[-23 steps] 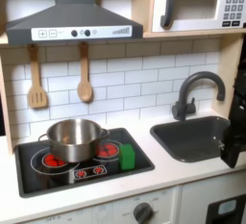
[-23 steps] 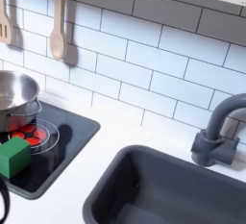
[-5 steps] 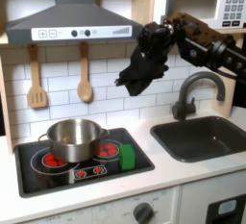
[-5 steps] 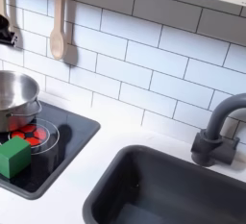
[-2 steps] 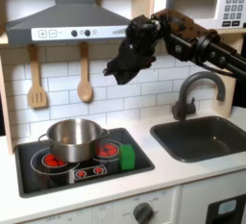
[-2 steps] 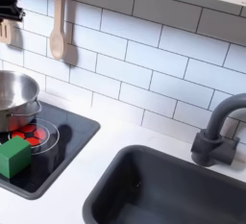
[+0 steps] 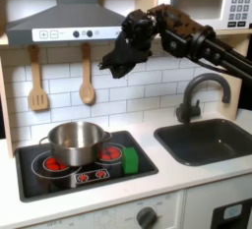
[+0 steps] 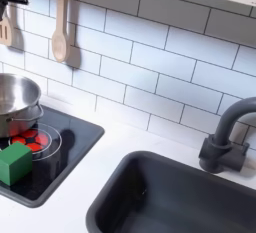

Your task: Push button

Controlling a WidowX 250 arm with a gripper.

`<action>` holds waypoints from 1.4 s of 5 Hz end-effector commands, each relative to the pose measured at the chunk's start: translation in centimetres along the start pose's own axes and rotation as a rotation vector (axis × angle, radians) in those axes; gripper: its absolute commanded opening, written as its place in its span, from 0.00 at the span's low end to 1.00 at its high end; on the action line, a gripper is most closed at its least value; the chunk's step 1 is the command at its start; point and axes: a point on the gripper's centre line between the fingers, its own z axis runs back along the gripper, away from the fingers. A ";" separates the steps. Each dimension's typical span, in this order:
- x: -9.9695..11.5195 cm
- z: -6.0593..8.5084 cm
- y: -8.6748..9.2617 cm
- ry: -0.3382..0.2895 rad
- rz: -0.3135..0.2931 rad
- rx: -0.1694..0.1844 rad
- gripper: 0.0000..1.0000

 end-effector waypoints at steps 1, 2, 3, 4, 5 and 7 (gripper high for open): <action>1.7 0.0 0.4 -0.040 0.001 -0.001 0.00; 2.5 0.0 0.4 -0.056 -0.001 -0.009 0.00; 3.4 0.7 0.7 -0.081 0.004 -0.014 0.00; 4.1 1.0 1.4 -0.100 0.010 -0.010 0.00; 4.6 1.0 2.0 -0.108 0.023 -0.011 0.00; 5.6 0.7 2.3 -0.120 0.029 -0.018 0.00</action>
